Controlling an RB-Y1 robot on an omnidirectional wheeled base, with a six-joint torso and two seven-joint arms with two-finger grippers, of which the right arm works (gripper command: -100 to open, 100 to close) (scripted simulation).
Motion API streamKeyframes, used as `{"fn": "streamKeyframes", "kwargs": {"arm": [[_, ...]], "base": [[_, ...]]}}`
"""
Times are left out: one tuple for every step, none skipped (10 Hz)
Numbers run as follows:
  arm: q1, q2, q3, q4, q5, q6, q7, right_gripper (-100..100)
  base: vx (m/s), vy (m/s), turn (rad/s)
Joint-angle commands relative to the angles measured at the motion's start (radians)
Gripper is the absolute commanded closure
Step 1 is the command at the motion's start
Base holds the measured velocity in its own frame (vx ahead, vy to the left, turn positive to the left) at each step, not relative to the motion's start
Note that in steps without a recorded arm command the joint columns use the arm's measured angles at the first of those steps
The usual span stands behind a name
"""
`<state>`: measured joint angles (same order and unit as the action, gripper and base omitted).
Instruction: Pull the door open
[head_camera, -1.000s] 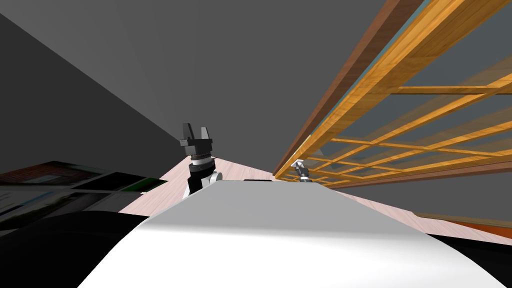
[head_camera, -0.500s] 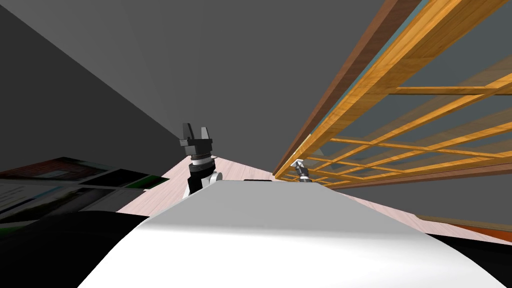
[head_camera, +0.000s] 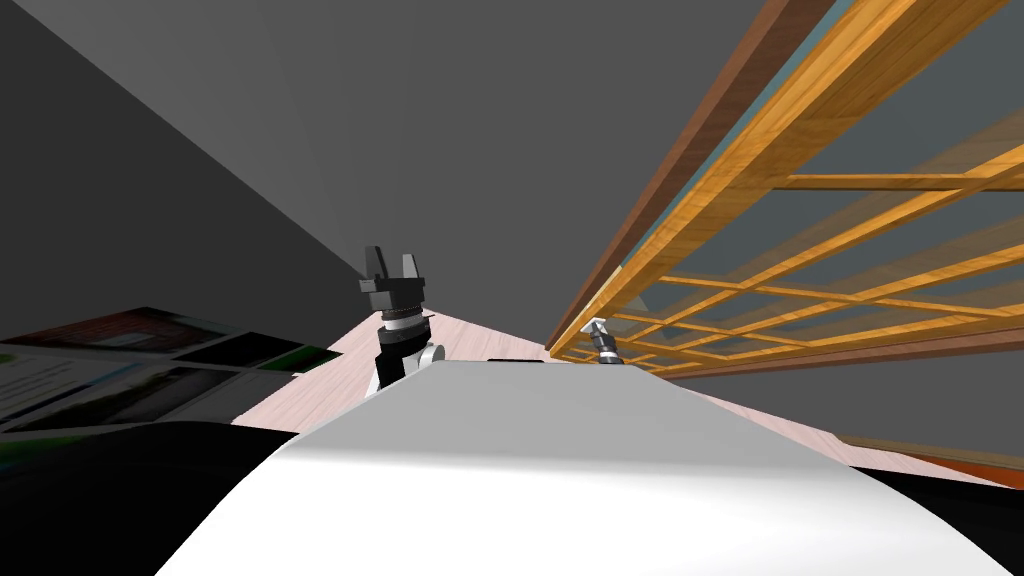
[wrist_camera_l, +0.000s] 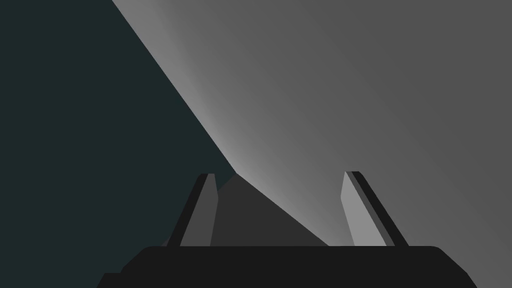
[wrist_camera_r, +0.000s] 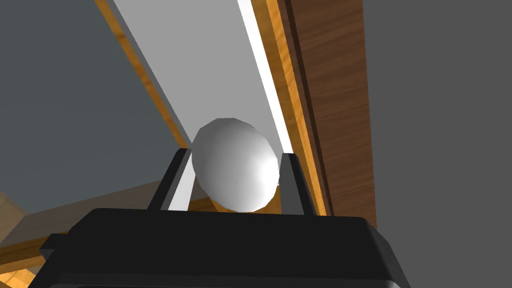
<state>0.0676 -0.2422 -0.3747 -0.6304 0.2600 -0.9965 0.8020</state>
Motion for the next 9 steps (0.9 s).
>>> {"fn": "streamKeyframes", "kwargs": {"arm": [[-0.001, -0.001, 0.009, 0.001, -0.016, 0.002, -0.05, 100], [-0.001, -0.001, 0.009, 0.001, -0.016, 0.002, -0.062, 100], [-0.003, -0.001, 0.016, 0.001, -0.029, 0.003, -0.099, 100], [-0.003, -0.001, 0.016, 0.001, -0.029, 0.003, -0.103, 100], [-0.005, -0.002, 0.023, 0.002, -0.041, 0.005, -0.143, 100], [-0.006, -0.003, 0.03, 0.002, -0.054, 0.006, -0.168, 100], [-0.006, -0.003, 0.03, 0.002, -0.054, 0.006, -0.184, 100], [-0.008, -0.004, 0.038, 0.003, -0.067, 0.008, -0.218, 100], [-0.008, -0.004, 0.038, 0.003, -0.067, 0.008, -0.225, 100]], "base": [[-0.03, -0.021, 0.042], [-0.027, -0.017, 0.026], [-0.03, -0.015, 0.039], [-0.026, -0.013, 0.024], [-0.031, -0.016, 0.039], [-0.045, -0.026, 0.06], [-0.035, -0.015, 0.028], [-0.035, -0.01, 0.036], [-0.028, -0.01, 0.018]]}}
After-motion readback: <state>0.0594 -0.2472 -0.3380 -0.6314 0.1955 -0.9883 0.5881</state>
